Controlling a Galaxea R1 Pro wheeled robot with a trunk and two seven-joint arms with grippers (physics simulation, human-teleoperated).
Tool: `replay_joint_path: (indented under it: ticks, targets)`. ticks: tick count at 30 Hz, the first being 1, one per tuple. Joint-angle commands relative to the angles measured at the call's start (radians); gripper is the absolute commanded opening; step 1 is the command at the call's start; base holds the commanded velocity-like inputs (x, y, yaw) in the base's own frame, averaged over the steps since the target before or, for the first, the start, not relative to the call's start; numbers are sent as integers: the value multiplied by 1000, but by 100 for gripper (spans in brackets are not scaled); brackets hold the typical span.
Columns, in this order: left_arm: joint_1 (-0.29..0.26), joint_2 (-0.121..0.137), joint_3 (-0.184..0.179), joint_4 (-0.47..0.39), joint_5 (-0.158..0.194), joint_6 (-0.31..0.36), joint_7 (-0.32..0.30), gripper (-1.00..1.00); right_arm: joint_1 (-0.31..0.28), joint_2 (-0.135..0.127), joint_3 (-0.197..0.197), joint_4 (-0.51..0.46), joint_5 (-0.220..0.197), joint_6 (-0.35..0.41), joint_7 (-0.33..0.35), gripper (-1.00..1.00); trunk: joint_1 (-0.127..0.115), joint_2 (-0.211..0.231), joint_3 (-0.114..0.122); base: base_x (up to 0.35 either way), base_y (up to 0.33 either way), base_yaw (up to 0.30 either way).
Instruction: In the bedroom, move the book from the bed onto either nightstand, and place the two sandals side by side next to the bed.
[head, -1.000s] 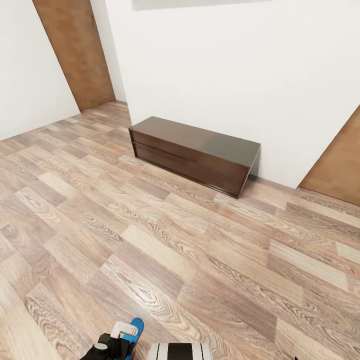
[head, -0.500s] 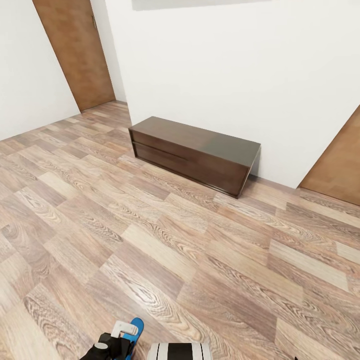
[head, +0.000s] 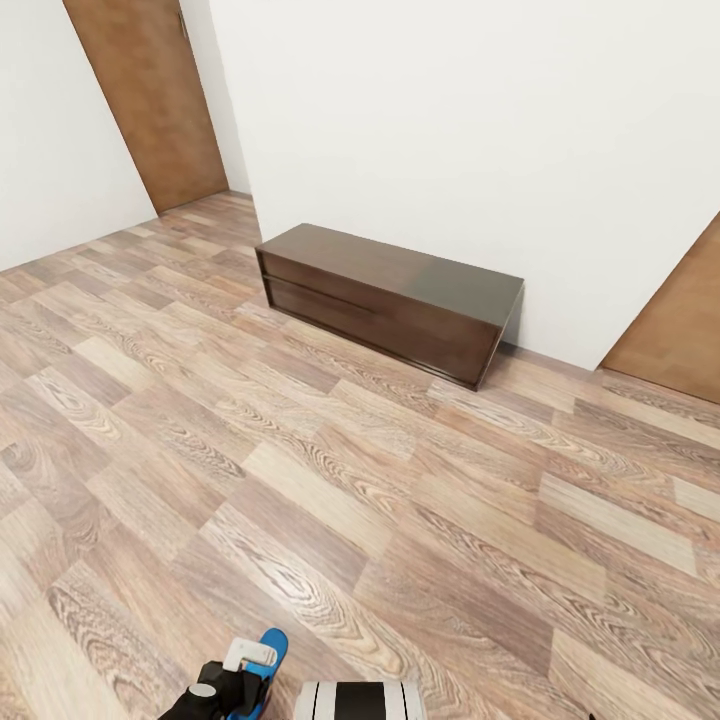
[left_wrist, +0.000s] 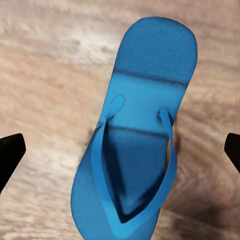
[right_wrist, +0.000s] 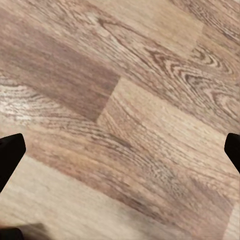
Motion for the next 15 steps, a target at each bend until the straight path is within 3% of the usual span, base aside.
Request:
replay_joint_path:
  ticks: [1, 8, 15]
  targets:
    - [0, 1, -6, -3, -1, 4, 3, 100, 0, 0, -2, -2, -7, 5, 5, 100, 0, 0, -1, 0, 0, 0]
    - [0, 1, -6, -8, 0, -6, 3, 100, 0, 0, 0, -2, -7, 5, 5, 100, 0, 0, -1, 0, 0, 0]
    - [-1, 1, -6, -19, 1, -8, 3, 100, 0, 0, 0, 3, -7, 5, 5, 100, 3, -2, -28, 0, 0, 0]
